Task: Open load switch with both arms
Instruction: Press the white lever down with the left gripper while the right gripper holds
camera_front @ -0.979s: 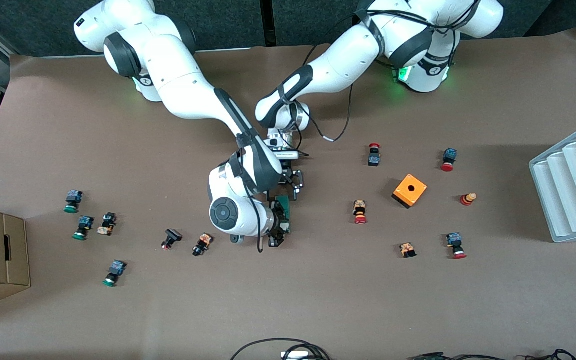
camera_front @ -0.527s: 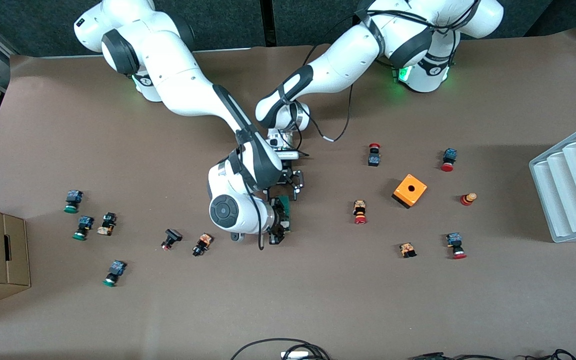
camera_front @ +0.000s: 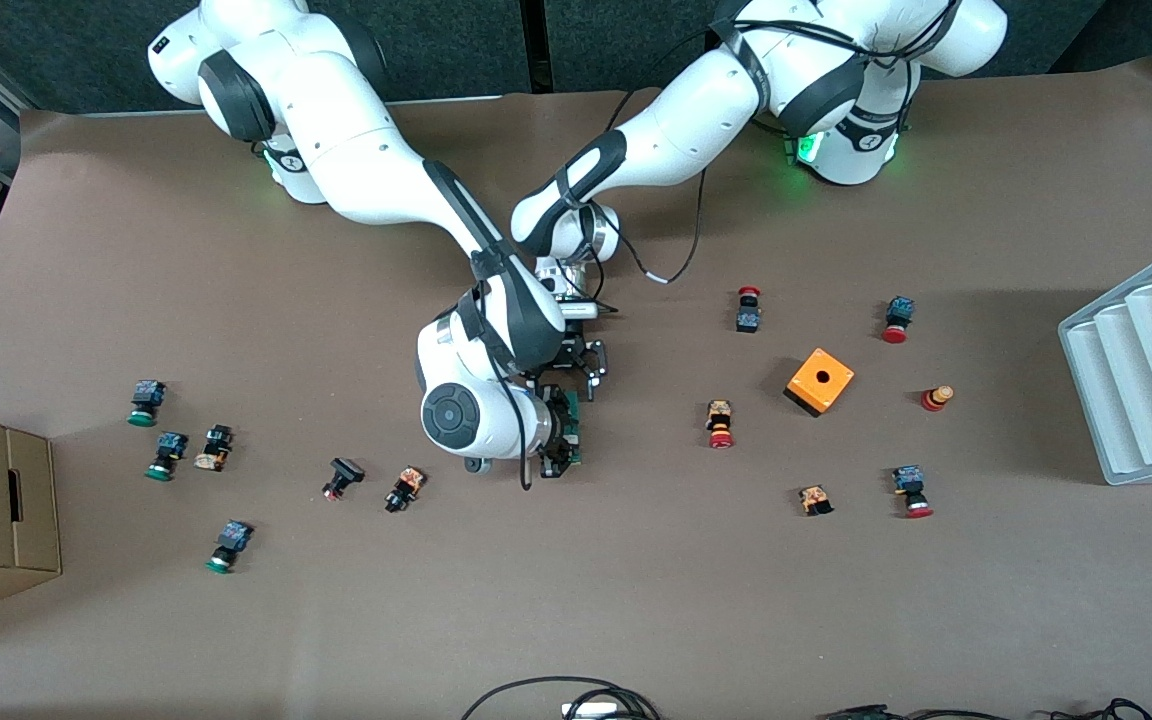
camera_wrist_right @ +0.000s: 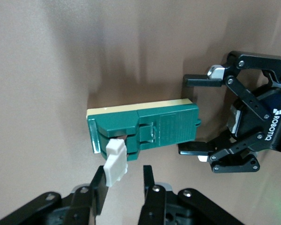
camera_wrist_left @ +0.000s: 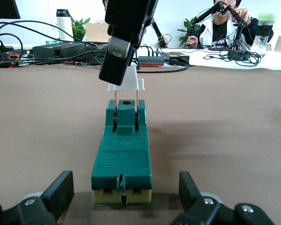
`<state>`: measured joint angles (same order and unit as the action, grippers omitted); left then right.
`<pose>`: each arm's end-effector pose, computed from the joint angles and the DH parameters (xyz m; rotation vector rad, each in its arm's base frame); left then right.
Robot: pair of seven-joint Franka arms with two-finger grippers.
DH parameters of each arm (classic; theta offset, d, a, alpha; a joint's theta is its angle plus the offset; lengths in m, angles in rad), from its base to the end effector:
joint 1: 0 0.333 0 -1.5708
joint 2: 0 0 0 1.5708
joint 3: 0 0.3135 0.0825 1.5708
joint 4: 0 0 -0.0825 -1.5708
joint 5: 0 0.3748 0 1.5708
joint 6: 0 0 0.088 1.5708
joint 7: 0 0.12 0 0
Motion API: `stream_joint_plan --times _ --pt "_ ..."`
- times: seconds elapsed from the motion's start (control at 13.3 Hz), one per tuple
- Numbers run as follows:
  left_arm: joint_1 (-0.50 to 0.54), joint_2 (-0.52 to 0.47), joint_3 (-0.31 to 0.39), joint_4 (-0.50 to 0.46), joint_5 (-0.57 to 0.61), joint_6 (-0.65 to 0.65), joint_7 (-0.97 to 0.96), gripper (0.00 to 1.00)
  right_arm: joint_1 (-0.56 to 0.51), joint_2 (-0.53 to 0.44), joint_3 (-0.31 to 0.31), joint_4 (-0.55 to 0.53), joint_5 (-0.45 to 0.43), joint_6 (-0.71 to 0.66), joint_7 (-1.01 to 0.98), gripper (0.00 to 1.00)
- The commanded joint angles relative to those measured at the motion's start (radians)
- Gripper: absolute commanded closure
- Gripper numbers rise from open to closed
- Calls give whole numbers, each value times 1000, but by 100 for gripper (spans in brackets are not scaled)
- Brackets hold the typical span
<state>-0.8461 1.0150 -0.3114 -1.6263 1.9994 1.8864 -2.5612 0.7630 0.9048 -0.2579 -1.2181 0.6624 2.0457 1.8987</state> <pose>0.3529 -0.5552 0.0536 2.5177 0.0474 1.8593 0.6049 0.4395 0.2271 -2.0620 2.1737 0.5560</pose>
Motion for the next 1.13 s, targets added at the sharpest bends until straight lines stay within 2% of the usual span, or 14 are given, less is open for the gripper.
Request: stream_joint_plan --times 0.0,0.53,0.68,1.05 --pt "-13 25 12 23 9 -4 -17 3 -1 -49 14 -52 -29 -24 0 63" --pt "-13 25 12 22 9 -4 -17 3 1 -86 17 -95 -52 -30 -6 63" --pt "-13 23 12 23 7 -4 -17 3 -8 -87 49 -97 -73 -30 -3 63" --pt "-13 25 12 23 9 -4 -17 3 -8 -107 55 -127 -80 -27 -4 63"
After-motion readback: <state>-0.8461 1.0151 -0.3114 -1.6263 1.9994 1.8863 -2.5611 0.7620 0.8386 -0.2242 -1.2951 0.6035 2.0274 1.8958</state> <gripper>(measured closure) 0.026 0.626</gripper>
